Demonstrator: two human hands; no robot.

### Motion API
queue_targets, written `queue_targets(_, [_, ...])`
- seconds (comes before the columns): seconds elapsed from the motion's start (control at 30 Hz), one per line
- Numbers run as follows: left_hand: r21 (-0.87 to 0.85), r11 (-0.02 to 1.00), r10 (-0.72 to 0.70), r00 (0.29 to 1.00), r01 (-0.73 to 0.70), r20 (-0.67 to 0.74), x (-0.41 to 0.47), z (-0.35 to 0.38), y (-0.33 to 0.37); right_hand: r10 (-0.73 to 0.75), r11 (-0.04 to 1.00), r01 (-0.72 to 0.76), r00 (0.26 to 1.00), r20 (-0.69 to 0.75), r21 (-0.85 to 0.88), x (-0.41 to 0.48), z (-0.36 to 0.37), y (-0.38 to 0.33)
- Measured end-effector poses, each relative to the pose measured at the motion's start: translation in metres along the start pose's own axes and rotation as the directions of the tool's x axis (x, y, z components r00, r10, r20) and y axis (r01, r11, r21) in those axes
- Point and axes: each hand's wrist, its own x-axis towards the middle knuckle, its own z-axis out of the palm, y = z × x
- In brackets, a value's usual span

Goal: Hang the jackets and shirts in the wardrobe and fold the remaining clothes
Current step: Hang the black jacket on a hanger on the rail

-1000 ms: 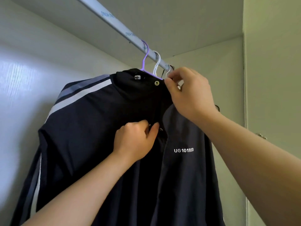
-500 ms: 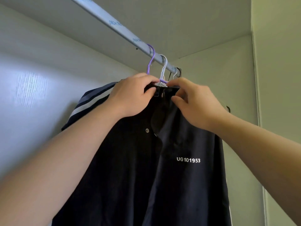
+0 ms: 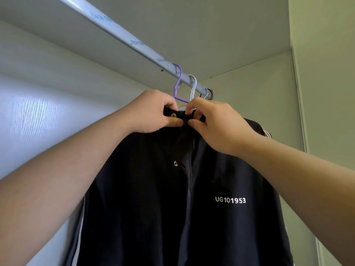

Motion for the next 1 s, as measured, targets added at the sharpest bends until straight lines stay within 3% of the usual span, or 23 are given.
queue_targets(0.17, [0.000, 0.996, -0.090, 0.994, 0.090, 0.053, 0.002, -0.005, 0.003, -0.051, 0.985, 0.051, 0.999, 0.003, -0.166, 0.005, 0.003, -0.003])
queue_targets(0.23, [-0.118, 0.984, -0.115, 0.984, 0.131, 0.134, 0.003, -0.007, 0.005, -0.092, 0.971, 0.089, 0.996, -0.003, -0.222, 0.006, 0.004, -0.005])
queue_targets(0.33, [-0.256, 0.956, -0.072, 0.963, 0.141, 0.260, 0.005, -0.016, 0.004, -0.117, 0.964, 0.107, 0.993, -0.025, -0.244, 0.008, 0.004, -0.006])
queue_targets(0.5, [-0.342, 0.932, 0.003, 0.941, 0.120, 0.339, -0.001, -0.029, 0.003, -0.086, 0.965, 0.066, 0.994, -0.066, -0.255, 0.011, 0.006, -0.007])
queue_targets(0.63, [-0.477, 0.868, 0.040, 0.936, 0.140, 0.349, -0.003, -0.028, 0.010, -0.016, 0.967, -0.008, 0.996, -0.093, -0.253, 0.011, 0.008, -0.008])
queue_targets(0.83, [-0.470, 0.864, -0.038, 0.955, 0.180, 0.295, 0.003, -0.015, 0.007, 0.185, 0.965, -0.206, 0.973, -0.136, -0.163, 0.005, 0.015, -0.006])
queue_targets(1.0, [-0.281, 0.952, -0.068, 0.977, 0.124, 0.201, 0.004, -0.006, 0.006, 0.344, 0.923, -0.352, 0.936, -0.078, -0.153, -0.009, 0.027, -0.007])
